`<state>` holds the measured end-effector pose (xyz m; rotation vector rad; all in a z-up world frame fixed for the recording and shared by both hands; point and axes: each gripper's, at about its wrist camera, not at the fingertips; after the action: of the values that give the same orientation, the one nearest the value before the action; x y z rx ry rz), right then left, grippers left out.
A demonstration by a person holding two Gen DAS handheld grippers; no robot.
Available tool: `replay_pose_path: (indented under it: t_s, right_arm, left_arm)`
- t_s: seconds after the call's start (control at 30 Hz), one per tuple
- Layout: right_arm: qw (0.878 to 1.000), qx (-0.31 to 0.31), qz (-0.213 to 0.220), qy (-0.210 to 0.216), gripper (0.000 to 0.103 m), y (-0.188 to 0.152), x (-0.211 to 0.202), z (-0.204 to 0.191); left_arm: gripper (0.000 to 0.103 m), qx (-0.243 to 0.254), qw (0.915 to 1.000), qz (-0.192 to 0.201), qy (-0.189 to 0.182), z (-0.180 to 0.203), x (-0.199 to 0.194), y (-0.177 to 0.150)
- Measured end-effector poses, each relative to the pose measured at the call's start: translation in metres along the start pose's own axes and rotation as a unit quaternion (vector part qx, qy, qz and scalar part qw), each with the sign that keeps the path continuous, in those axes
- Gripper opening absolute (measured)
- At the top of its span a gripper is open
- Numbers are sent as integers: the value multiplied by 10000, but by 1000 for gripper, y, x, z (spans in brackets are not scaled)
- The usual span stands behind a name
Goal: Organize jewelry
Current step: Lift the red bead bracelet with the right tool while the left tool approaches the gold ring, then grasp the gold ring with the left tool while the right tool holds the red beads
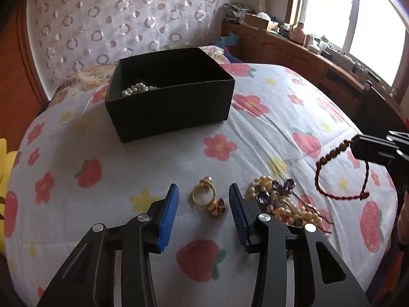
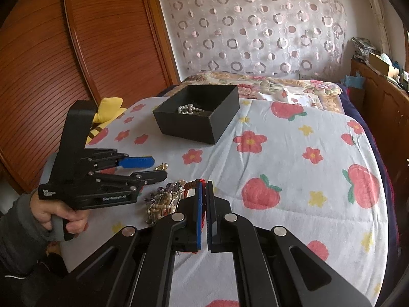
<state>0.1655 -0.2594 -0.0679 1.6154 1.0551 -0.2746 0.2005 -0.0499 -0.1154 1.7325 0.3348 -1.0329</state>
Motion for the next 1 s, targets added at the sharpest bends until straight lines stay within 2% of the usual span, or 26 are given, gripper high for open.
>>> replay_pose_path:
  t_s: [0.1, 0.2, 0.23, 0.33, 0.73, 1.0]
  right_arm:
    - [10000, -7, -7, -14, 4, -2, 1, 1]
    - [10000, 6, -18, -8, 4, -4, 1, 2]
    - [10000, 5, -24, -14, 4, -4, 2, 1]
    - [10000, -7, -43, -25, 4, -6, 4, 0]
    - [10000, -29, -28, -22, 4, -6, 5, -3]
    - [9998, -121, 129, 35, 4, 22, 9, -12]
  left_arm:
    - [18, 61, 9999, -22, 104, 1, 1, 2]
    - [15, 69, 10000, 11, -52, 0, -3, 0]
    - [5, 54, 9999, 55, -86, -2, -5, 0]
    - [6, -119, 9997, 103, -185, -12, -10, 2]
    - [6, -378, 9988, 302, -48, -39, -31, 6]
    - [6, -380, 9978, 536, 14, -50, -45, 27]
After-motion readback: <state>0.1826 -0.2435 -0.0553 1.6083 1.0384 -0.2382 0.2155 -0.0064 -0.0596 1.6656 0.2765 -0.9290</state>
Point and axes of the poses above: each gripper's, at about its wrist camera, not at the fingertips, and x roughly the way its jaws point, z to its right, y to its top, and after that the axes turned 12 degrees about x, right-handed
